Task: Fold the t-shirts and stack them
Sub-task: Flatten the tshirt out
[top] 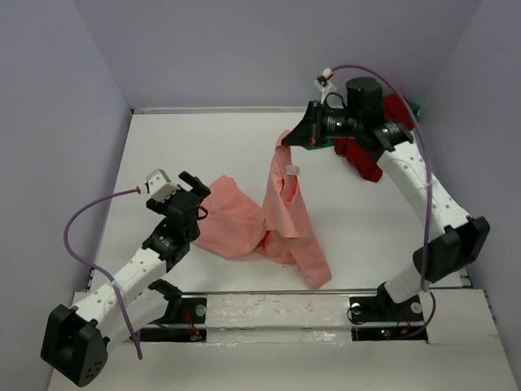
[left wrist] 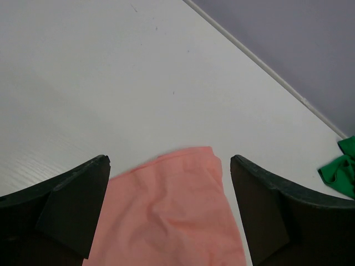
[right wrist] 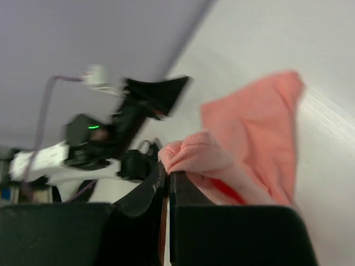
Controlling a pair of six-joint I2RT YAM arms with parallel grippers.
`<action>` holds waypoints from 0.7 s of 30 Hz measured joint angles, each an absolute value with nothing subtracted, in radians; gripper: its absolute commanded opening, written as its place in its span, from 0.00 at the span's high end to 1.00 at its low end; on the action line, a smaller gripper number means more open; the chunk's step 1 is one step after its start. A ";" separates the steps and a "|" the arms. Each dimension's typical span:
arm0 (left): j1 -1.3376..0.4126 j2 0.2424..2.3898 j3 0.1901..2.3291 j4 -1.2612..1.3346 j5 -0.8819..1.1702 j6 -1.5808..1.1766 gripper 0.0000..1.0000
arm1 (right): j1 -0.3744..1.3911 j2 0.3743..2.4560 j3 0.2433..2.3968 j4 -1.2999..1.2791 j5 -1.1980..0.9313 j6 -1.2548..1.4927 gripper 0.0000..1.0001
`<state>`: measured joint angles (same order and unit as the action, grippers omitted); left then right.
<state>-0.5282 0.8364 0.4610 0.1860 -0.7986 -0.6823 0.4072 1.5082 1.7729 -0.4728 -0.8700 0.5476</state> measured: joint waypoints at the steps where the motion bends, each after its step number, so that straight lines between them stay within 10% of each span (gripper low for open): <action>1: -0.528 0.836 0.461 0.186 -0.799 -0.682 0.01 | 0.406 1.545 1.710 -0.513 -0.804 0.524 1.00; 21: -0.528 0.869 0.474 0.196 -0.789 -0.669 0.01 | 0.399 1.651 1.390 -0.779 0.118 0.362 1.00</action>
